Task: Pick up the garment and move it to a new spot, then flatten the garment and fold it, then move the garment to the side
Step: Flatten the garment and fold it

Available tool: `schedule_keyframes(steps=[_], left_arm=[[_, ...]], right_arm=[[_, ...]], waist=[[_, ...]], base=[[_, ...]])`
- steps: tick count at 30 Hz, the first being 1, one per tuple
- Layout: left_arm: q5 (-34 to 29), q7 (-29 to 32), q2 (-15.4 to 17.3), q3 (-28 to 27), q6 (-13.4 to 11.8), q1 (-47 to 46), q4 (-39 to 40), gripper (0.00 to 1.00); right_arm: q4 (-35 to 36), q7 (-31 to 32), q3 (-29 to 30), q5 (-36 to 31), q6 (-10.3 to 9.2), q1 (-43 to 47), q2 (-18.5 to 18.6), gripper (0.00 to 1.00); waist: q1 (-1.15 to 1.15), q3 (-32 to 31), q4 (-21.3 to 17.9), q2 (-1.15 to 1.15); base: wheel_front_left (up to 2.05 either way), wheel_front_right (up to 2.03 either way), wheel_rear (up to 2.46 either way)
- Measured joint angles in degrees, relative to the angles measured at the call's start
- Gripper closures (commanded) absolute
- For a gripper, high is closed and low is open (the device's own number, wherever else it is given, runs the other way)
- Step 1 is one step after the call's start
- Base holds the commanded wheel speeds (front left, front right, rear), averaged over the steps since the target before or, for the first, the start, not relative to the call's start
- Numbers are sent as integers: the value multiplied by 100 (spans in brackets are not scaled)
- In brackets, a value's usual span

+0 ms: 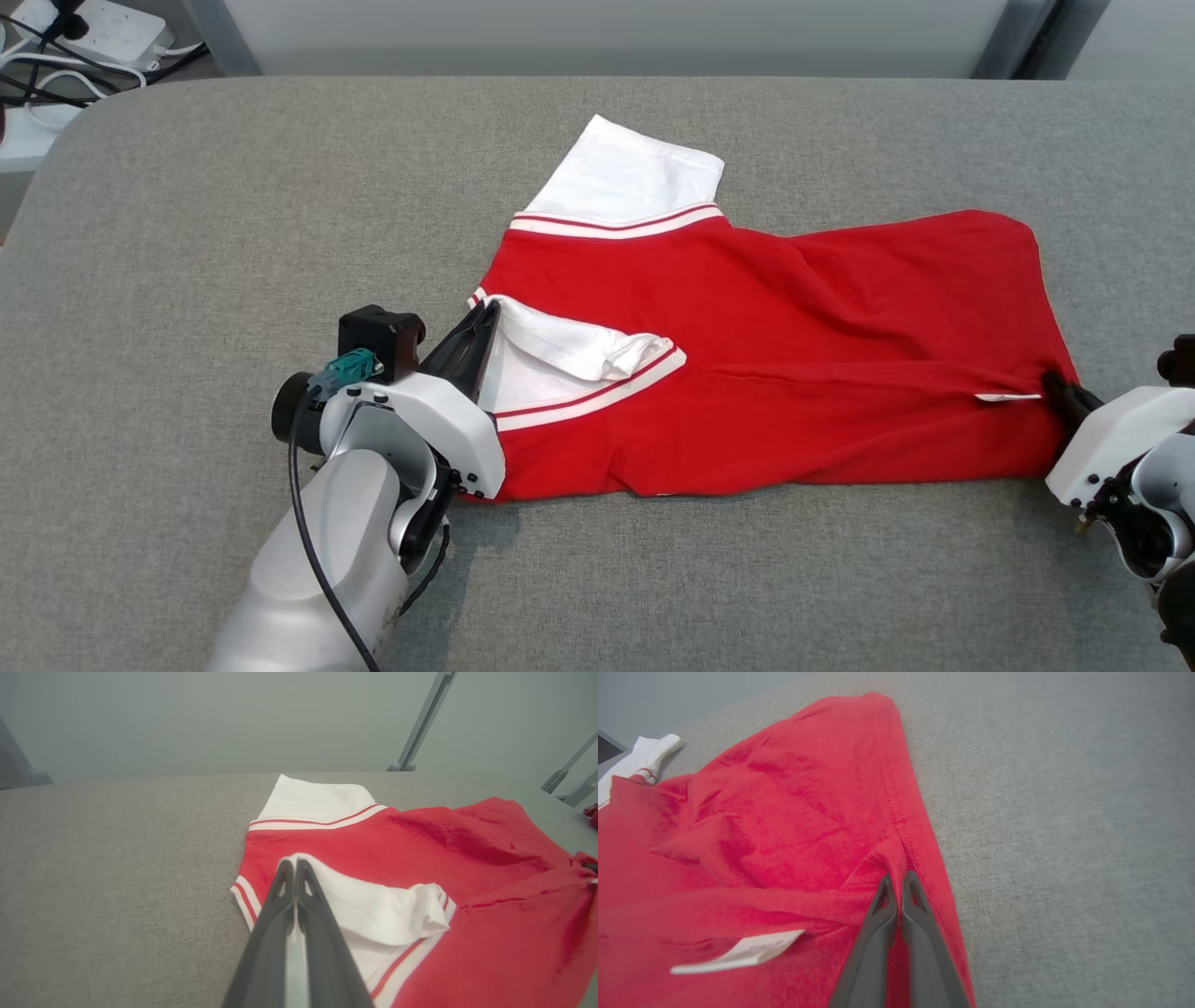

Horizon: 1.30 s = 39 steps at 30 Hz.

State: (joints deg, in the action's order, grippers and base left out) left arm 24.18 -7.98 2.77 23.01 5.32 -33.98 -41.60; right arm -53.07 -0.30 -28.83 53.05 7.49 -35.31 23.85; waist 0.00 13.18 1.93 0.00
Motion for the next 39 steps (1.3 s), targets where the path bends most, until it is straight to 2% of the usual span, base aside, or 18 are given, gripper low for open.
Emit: schedule_keyframes(steps=[1,2,3,4,13,19,20,24,28,34,39], left_arm=[[5,-34,-9,13,0,-42,-115,75],[26,-41,-19,15,0,-76,-210,52],[53,-101,-25,27,0,-103,-304,15],[64,-158,-26,41,4,-132,-391,0],[111,-545,-70,136,9,-198,-738,0],[113,-626,-92,-52,-156,2,-216,0],[90,-644,-88,-321,-333,424,478,0],[-99,-644,-5,-595,-561,1128,1265,0],[-330,-644,13,-781,-742,1897,1919,0],[-413,-644,33,-875,-739,2501,2280,0],[-417,-643,41,-861,-732,2798,2240,0]], right_arm=[[-21,-33,-47,15,-1,-15,-3,58],[-54,-73,-114,24,-1,-46,-9,44],[-93,-118,-153,25,0,-72,-18,0],[-114,-158,-177,46,0,-83,-26,0],[-137,-1023,-550,-32,-1,-150,-18,0],[81,-1344,-627,-276,-1,-118,-45,0],[509,-1359,-199,-627,-1,94,-51,0],[1326,-1392,637,-1454,-1,643,-157,0],[2093,-1392,1349,-2331,-1,1559,-581,0],[2536,-1392,1729,-2770,-1,2176,-838,0],[2647,-1392,1786,-2850,-1,2506,-944,0]], waist=[[0,-6,-8,0],[0,-14,-16,0],[0,-22,-25,0],[0,-31,-34,0],[0,-214,-82,0],[0,-454,-111,0],[0,-589,-118,0],[0,-766,-150,0],[0,-991,-210,0],[-1,-1167,-261,0],[0,-1208,-267,0]], base=[[0,0,0],[0,0,0],[0,0,0],[0,0,0],[0,0,0],[0,0,0],[0,0,0],[0,0,0],[0,0,0],[0,0,0],[0,0,0]])
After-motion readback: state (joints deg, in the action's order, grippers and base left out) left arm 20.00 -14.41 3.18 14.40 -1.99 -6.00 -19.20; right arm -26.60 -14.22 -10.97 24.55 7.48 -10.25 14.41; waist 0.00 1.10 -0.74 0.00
